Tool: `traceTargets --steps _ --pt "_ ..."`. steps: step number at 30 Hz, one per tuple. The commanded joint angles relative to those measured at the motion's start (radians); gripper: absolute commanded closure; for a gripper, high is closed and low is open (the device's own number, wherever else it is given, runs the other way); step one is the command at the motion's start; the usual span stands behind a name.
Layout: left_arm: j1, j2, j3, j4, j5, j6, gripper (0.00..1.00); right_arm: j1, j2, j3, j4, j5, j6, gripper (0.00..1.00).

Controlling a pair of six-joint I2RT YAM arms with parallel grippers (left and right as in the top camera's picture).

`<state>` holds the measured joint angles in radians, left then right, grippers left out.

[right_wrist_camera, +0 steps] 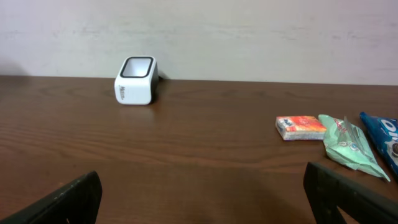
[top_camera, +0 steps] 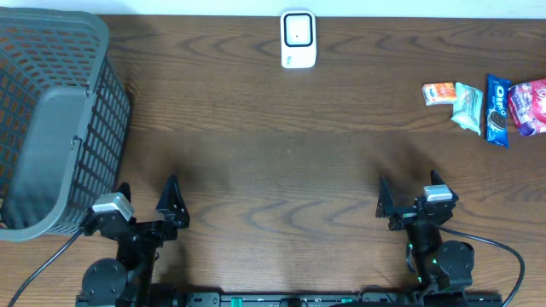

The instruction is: Scan the item barcode

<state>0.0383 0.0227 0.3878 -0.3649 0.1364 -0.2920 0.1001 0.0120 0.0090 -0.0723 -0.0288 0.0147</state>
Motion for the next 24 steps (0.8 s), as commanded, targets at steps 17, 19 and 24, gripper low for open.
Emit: traceTargets --steps 17,19,24 --pt "0.109 -0.021 -0.375 0.597 0.095 0.056 0.02 -0.009 -0.006 -0.003 -0.003 0.008 0.014 0.01" --pt "0.109 -0.021 -0.384 0.592 0.089 0.056 0.02 -0.009 -0.006 -0.003 -0.003 0.008 0.014 0.01" --pt "0.109 -0.021 -0.384 0.586 0.087 0.071 0.02 -0.009 -0.006 -0.003 -0.003 0.008 0.014 0.01"
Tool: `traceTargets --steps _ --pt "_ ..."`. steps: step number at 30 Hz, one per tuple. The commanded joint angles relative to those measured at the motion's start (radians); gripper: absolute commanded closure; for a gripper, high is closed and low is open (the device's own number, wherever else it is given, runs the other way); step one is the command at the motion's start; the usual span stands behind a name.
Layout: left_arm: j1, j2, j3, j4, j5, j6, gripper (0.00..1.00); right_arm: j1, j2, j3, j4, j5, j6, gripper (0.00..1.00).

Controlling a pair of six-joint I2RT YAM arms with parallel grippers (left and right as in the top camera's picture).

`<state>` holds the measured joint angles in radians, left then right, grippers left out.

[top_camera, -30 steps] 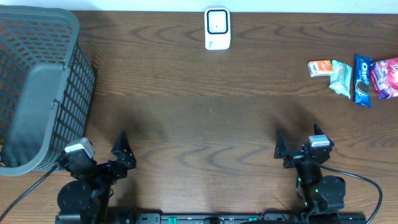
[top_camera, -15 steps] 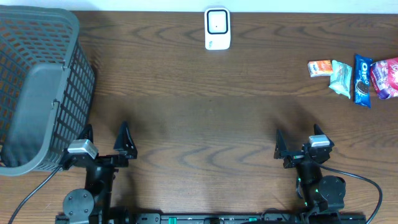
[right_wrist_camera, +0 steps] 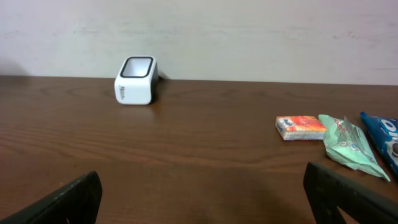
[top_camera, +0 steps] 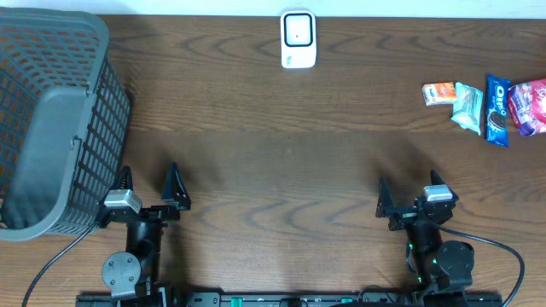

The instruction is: Scan the item barcode

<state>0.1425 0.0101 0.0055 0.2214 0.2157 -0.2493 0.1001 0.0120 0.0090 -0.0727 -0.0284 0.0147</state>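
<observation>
The white barcode scanner (top_camera: pixel 298 38) stands at the far middle of the table, also in the right wrist view (right_wrist_camera: pixel 135 81). The items lie in a row at the far right: an orange pack (top_camera: pixel 439 93) (right_wrist_camera: pixel 301 127), a green pack (top_camera: pixel 467 107) (right_wrist_camera: pixel 349 146), a blue Oreo pack (top_camera: pixel 497 109) (right_wrist_camera: pixel 385 140) and a red pack (top_camera: pixel 529 107). My left gripper (top_camera: pixel 150 183) is open at the near left, holding nothing. Open and empty too, my right gripper (top_camera: pixel 409 194) (right_wrist_camera: pixel 205 205) sits at the near right, well short of the items.
A large grey mesh basket (top_camera: pixel 51 119) fills the left side, its wall close to my left gripper. The brown wooden table (top_camera: pixel 281 153) ends at a pale wall behind the scanner.
My left gripper has shifted slightly right and turned from a slanted pose to point straight ahead. The right gripper, scanner and items are where they were.
</observation>
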Motion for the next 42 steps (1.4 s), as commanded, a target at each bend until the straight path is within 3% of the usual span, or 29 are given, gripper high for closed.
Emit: traceTargets --steps 1,4,11,42 --pt "0.005 -0.008 -0.002 -0.008 0.008 0.029 0.02 -0.009 -0.006 -0.003 -0.002 0.008 0.014 0.01" --pt "0.005 -0.008 -0.002 -0.060 0.014 0.035 0.02 -0.009 -0.006 -0.003 -0.002 0.008 0.014 0.01" --pt "0.005 -0.008 -0.002 -0.264 0.113 0.250 0.02 -0.009 -0.006 -0.003 -0.002 0.008 0.014 0.01" --pt "0.002 -0.008 -0.002 -0.269 0.109 0.256 0.02 -0.009 -0.006 -0.003 -0.002 0.008 0.014 0.01"
